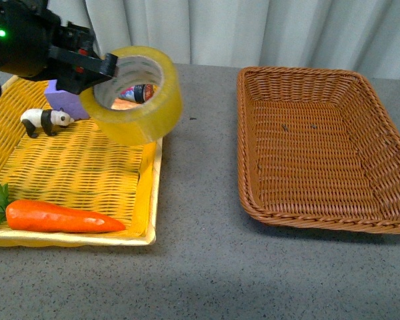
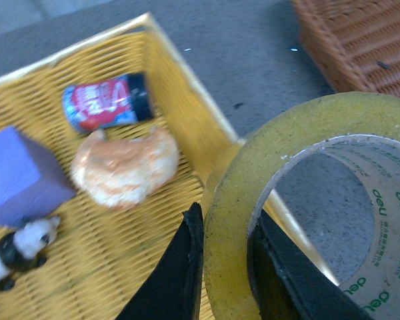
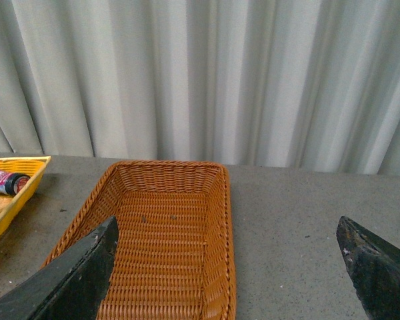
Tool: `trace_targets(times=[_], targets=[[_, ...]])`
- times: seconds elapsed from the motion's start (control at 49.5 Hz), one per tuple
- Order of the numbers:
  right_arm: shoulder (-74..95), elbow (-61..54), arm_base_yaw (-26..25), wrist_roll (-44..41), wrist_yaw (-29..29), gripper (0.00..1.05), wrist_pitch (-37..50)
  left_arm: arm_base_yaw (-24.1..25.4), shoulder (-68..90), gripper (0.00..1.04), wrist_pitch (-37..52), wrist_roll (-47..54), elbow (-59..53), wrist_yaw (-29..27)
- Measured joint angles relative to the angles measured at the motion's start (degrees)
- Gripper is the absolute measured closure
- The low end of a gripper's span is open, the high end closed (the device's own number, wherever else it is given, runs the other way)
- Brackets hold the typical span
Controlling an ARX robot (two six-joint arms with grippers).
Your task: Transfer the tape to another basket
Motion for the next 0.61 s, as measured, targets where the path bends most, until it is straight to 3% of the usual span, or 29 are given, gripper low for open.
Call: trace_targets(times=[0.202, 0.606], targets=[[0.0, 0.0, 0.0, 0.0, 0.0, 0.09, 0.0, -5.95, 1.11, 0.89, -1.11, 11.61, 2.93, 2.21], [0.0, 0.0, 0.0, 0.0, 0.0, 0.09, 0.0, -13.18, 3.08, 0.89, -1.66, 21.88, 8.5, 7.28]])
